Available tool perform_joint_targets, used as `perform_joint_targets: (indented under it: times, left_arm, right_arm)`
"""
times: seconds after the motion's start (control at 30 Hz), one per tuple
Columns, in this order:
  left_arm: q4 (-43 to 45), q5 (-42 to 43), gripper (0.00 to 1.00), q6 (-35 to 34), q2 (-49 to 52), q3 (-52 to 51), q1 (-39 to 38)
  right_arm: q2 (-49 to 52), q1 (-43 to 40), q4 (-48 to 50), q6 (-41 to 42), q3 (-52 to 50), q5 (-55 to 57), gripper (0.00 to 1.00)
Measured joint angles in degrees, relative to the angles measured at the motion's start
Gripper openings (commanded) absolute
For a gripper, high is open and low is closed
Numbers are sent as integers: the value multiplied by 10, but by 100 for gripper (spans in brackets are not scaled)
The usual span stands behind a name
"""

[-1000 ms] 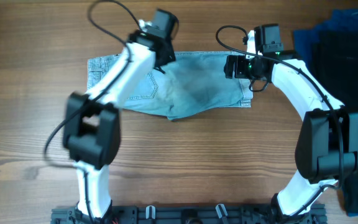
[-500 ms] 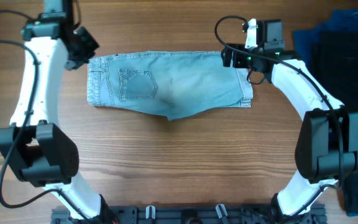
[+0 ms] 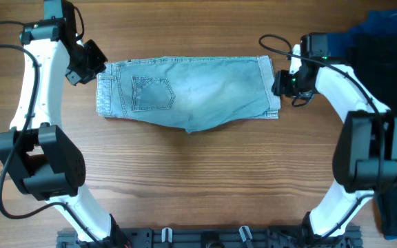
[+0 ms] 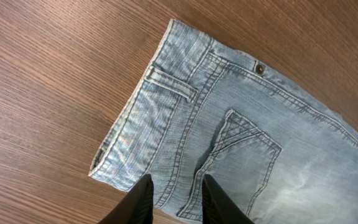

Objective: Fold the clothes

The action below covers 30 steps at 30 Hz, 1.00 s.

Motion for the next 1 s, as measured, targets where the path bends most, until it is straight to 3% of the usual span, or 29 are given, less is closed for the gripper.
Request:
perform_joint_targets:
  times: [0.2,0.37,0.4,0.6,0.83,1.0]
  left_arm:
    - [-3,2,25,0,0,0,0]
    - [-5,2,24,0,0,0,0]
    - [-5,2,24,0,0,0,0]
    - [-5,2,7,5,0,0,0]
    - [11,17,7,8,0,0,-33]
    - [49,34,6,8,0,0,-115]
  right_arm:
    - [43,0,31,-7,10,-58,54]
    - [78,-3,69,-14,29,-167,23]
    - [84,-5,71,-11,31,-182,4]
    - [99,-12,83,-13,30,-232,4]
    - [78,-70,43,-15,24,-241,4]
    - [-31,-170,17,-25,18,-229,4]
